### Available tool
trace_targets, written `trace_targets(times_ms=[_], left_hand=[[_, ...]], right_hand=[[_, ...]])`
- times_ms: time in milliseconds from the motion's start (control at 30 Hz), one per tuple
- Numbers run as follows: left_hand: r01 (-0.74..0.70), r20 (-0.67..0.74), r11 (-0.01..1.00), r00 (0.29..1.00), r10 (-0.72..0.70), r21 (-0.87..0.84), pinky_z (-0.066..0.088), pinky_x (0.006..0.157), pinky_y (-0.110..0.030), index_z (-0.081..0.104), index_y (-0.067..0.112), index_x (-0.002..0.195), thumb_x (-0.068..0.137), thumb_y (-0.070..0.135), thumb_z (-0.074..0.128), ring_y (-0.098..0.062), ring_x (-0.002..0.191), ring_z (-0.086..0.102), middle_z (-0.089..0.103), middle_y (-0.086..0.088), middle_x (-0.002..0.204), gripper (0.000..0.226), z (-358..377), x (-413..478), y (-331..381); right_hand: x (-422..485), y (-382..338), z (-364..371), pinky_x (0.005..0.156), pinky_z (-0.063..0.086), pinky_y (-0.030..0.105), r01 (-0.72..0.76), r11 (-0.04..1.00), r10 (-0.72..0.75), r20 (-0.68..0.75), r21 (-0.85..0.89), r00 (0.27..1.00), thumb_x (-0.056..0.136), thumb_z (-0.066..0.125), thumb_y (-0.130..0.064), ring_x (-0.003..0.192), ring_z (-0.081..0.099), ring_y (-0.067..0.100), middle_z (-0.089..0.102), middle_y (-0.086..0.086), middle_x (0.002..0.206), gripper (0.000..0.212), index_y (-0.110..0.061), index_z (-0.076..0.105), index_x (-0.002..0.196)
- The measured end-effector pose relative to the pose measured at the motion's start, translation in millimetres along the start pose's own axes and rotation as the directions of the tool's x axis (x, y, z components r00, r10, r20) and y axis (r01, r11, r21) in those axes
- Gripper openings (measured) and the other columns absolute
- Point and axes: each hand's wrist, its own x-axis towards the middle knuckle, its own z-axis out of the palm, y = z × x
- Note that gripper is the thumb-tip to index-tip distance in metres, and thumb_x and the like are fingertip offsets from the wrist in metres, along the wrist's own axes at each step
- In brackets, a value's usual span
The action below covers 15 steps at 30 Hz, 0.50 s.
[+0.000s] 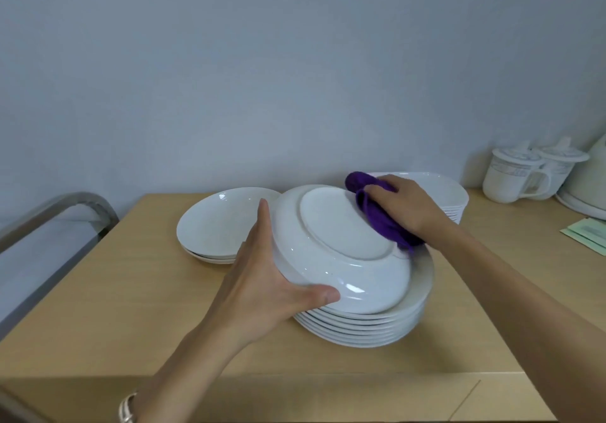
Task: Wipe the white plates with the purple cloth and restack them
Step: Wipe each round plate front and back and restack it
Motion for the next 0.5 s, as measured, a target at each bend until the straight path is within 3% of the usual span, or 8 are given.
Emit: trace_targets(times_ms=[67,133,200,267,367,500], left_hand=[[0.0,-0.001,1.0,1.0,0.0,-0.031,0.031,0.08,-0.001,-0.01,0.049,0.148,0.054,0.037,0.095,0.025,0.107,0.029,0.021,0.055,0.111,0.141,-0.5,0.6,-2.8],[0.001,0.013,0.999,1.0,0.0,-0.052,0.031,0.085,-0.007,-0.012,0.041,0.153,0.054,0.037,0.095,0.017,0.115,0.027,0.023,0.051,0.116,0.146,-0.9,0.3,-2.6],[0.004,0.02,0.998,1.0,-0.003,-0.063,0.031,0.09,-0.012,-0.014,0.041,0.153,0.05,0.042,0.094,0.014,0.119,0.027,0.027,0.046,0.123,0.149,-0.6,-0.3,-1.5],[0.004,0.019,0.998,1.0,-0.003,-0.057,0.031,0.096,-0.017,-0.017,0.041,0.152,0.043,0.051,0.089,0.01,0.125,0.027,0.027,0.035,0.134,0.152,-0.4,-1.1,1.3],[0.0,0.012,0.998,1.0,0.001,-0.062,0.029,0.097,-0.017,-0.019,0.038,0.152,0.047,0.044,0.095,0.008,0.127,0.028,0.026,0.03,0.139,0.155,0.8,0.8,2.4],[0.015,0.073,0.987,0.997,-0.003,-0.157,0.04,0.097,-0.015,-0.029,0.05,0.141,0.03,0.049,0.085,0.021,0.119,0.042,0.04,0.04,0.131,0.16,-1.1,4.5,-1.9]], right_hand=[[-22.2,8.8,1.8,0.068,0.04,0.022,0.053,0.999,-0.053,-0.073,-0.001,0.996,0.091,0.053,-0.036,0.082,0.058,0.009,0.063,-0.01,0.088,0.014,-0.027,0.058,0.1],[-42.5,16.1,5.4,0.066,0.038,0.024,0.116,0.993,-0.119,-0.139,-0.03,0.983,0.088,0.052,-0.038,0.082,0.056,0.012,0.061,-0.004,0.091,0.015,-0.027,0.056,0.098],[-64.6,18.1,9.4,0.074,0.035,0.024,0.152,0.986,-0.161,-0.177,-0.061,0.971,0.084,0.05,-0.043,0.091,0.051,0.013,0.056,-0.004,0.099,0.022,-0.031,0.053,0.102],[-89.2,13.2,14.2,0.085,0.031,0.017,0.186,0.981,-0.193,-0.185,-0.056,0.963,0.086,0.053,-0.04,0.105,0.044,0.006,0.048,-0.009,0.112,0.034,-0.032,0.052,0.119],[-120.8,0.1,23.0,0.092,0.025,0.011,0.321,0.937,-0.34,-0.146,-0.139,0.929,0.087,0.051,-0.045,0.112,0.038,0.006,0.041,-0.011,0.12,0.044,-0.031,0.047,0.129],[-132.3,-16.3,35.3,0.099,0.031,0.026,0.48,0.836,-0.5,-0.005,-0.267,0.866,0.085,0.042,-0.052,0.119,0.037,0.015,0.042,-0.004,0.129,0.053,-0.028,0.046,0.132]])
